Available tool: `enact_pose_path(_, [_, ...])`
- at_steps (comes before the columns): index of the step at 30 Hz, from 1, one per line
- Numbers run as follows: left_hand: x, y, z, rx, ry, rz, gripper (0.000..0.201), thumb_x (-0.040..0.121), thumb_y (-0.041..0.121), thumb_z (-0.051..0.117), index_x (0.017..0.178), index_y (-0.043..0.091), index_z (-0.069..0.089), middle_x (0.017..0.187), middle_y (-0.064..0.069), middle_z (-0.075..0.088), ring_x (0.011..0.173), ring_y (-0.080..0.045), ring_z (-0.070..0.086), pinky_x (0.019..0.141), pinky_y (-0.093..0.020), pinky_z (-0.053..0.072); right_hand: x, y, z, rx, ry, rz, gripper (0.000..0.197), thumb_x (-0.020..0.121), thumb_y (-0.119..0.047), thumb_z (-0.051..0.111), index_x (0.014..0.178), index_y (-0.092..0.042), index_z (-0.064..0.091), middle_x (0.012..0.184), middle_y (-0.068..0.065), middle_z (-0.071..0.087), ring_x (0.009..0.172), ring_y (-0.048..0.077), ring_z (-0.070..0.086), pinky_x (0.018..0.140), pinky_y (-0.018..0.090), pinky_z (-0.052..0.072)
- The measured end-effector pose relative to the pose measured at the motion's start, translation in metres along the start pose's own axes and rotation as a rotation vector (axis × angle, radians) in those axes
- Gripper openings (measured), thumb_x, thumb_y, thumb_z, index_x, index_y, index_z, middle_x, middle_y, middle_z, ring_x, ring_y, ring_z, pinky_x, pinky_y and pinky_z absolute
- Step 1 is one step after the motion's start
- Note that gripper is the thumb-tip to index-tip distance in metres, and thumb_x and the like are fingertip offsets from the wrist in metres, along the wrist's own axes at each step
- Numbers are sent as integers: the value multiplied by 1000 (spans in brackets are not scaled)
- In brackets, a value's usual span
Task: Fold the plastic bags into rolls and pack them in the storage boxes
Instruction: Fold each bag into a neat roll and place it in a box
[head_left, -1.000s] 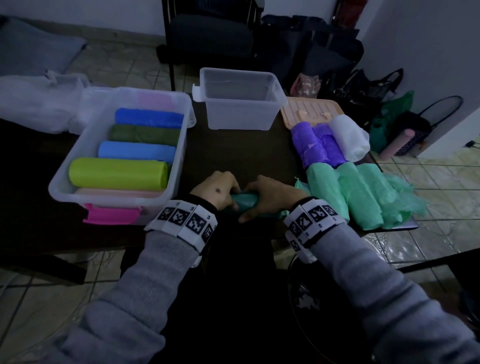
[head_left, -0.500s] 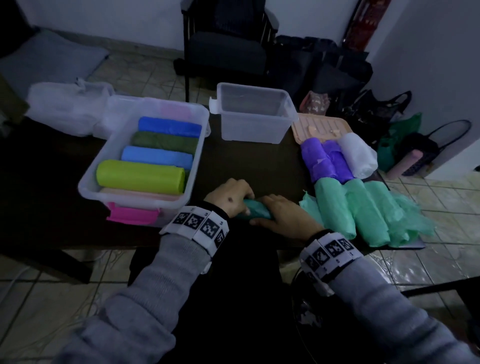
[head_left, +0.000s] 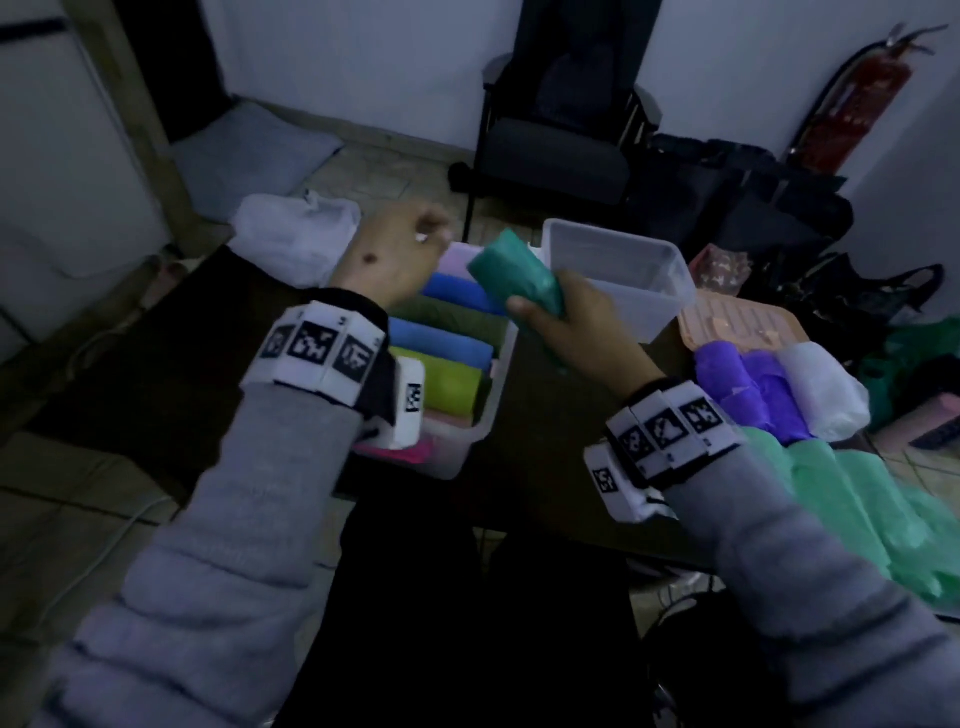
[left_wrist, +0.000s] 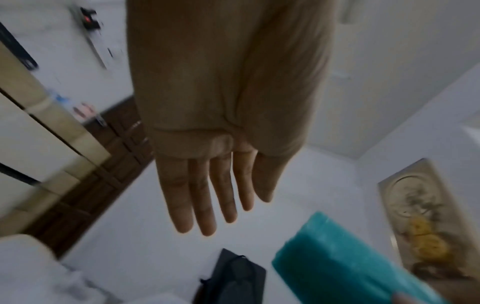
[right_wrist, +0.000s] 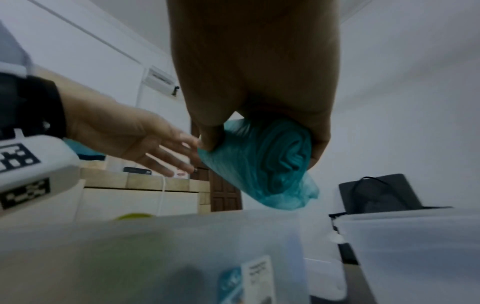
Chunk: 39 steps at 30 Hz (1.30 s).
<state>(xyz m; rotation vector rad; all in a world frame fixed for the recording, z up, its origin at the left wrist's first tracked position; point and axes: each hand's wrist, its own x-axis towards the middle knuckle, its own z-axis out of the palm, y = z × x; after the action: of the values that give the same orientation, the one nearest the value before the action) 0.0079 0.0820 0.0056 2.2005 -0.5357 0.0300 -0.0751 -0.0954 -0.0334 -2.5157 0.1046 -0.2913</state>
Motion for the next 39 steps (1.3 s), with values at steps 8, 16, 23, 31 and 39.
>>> enact_pose_path(8, [-29,-69,-15,204,-144,-311,35,101,15,33,105,-10,56,120,-27,55,109,-35,52,76,-32,36,48,-43,51,-200,-238,-80,51,90,-46,55,119,-4,49,109,12,57,97,24,54,70,24,30])
enact_pose_path(16, [-50,-83,11,-32,-9,-469,46,103,29,24,113,-1,58,125,-24,55,115,-36,51,94,-35,38,51,-50,60,-245,-498,-34,60,92,-47,51,139,-12,39,138,10,46,122,25,46,88,23,32])
enact_pose_path(23, [-54,-83,17,-62,101,-467,41,99,41,34,104,14,65,112,-17,63,107,-35,56,84,-33,40,41,-52,72,-483,-406,-74,64,95,-57,30,147,-21,28,143,12,36,131,30,32,106,46,28])
enact_pose_path(31, [-55,-83,18,-105,142,-498,38,96,44,41,105,17,67,101,-9,63,101,-31,59,77,-27,37,19,-49,86,-480,-360,-168,81,89,-66,32,151,-24,3,157,1,14,142,25,20,111,47,22])
enact_pose_path(39, [-54,-83,19,-115,155,-509,40,93,46,46,113,17,67,105,-8,66,100,-28,61,81,-28,42,24,-42,88,-500,-352,-204,79,87,-68,33,151,-32,4,157,1,17,141,26,23,110,47,23])
